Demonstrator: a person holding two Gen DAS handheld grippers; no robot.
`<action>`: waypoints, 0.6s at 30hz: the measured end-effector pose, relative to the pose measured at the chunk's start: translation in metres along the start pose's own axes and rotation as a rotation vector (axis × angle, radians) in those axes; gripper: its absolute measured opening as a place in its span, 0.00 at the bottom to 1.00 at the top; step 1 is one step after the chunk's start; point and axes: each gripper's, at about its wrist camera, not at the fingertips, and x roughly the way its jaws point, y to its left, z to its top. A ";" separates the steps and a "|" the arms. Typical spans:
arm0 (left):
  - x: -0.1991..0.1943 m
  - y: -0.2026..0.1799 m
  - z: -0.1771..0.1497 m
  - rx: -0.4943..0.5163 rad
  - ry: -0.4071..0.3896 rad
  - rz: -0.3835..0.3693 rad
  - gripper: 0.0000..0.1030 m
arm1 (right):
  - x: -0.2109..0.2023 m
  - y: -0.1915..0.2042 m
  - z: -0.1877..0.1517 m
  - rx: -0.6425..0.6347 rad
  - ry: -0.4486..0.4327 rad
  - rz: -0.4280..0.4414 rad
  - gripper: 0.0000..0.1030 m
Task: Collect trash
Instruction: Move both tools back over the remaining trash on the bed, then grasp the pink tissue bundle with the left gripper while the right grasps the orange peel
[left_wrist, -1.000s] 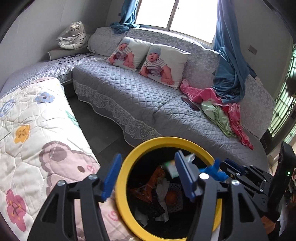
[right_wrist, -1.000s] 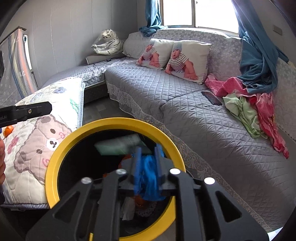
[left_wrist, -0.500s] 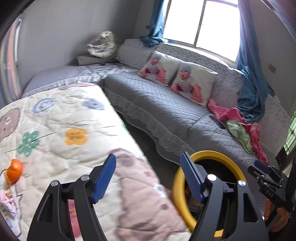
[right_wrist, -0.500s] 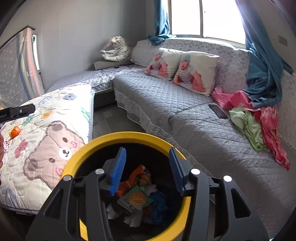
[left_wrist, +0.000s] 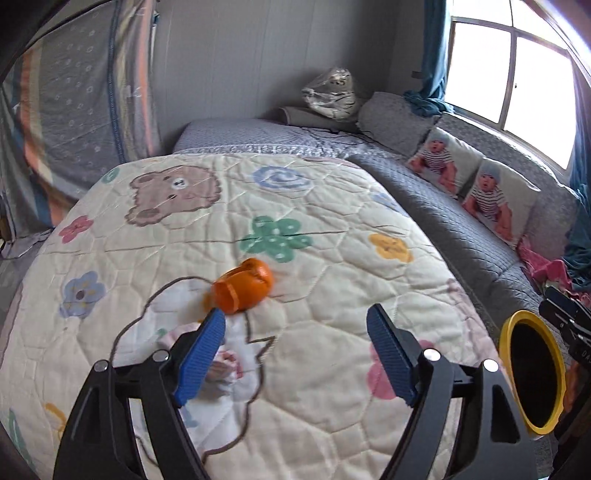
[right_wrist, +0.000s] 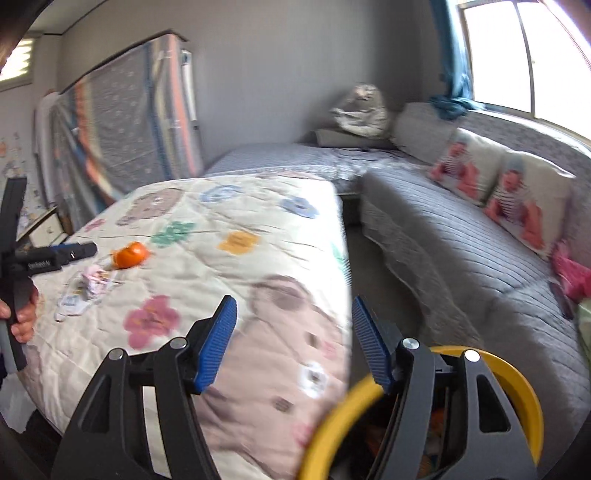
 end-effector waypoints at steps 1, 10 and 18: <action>0.001 0.009 -0.004 -0.012 0.009 0.017 0.73 | 0.006 0.010 0.005 -0.011 -0.001 0.026 0.60; 0.012 0.042 -0.029 -0.098 0.075 0.061 0.73 | 0.062 0.102 0.049 -0.134 0.012 0.242 0.60; 0.027 0.053 -0.032 -0.142 0.109 0.048 0.65 | 0.098 0.157 0.059 -0.238 0.067 0.352 0.61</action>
